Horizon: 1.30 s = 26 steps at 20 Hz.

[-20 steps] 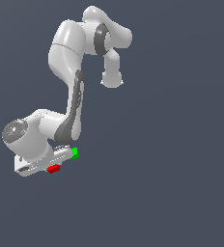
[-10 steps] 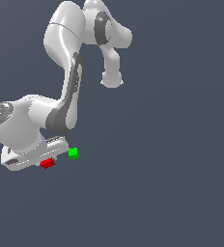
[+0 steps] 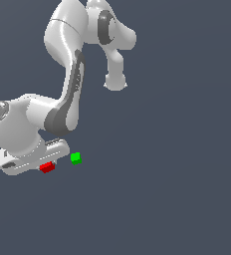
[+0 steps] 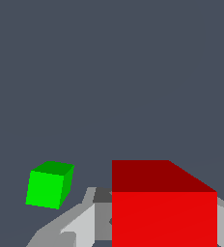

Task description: Stack the red cube on top of the green cube.

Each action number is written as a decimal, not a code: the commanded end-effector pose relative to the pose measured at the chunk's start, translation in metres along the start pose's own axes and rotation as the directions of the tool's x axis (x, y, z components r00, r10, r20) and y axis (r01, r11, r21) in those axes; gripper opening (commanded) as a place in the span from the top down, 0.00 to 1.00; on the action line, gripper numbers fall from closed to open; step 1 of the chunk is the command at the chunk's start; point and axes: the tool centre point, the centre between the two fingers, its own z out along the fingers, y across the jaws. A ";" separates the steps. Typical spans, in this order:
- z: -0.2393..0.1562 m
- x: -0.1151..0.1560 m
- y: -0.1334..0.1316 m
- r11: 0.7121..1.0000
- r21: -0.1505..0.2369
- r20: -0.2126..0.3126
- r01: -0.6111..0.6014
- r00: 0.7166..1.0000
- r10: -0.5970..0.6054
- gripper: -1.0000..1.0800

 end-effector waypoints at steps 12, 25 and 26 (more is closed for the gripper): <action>0.010 -0.006 -0.018 1.000 0.000 0.000 0.000 1.000 0.000 1.00; 0.040 -0.024 -0.070 1.000 0.000 0.000 0.000 1.000 0.000 1.00; 0.043 -0.025 -0.074 1.000 0.000 0.000 0.000 1.000 0.000 1.00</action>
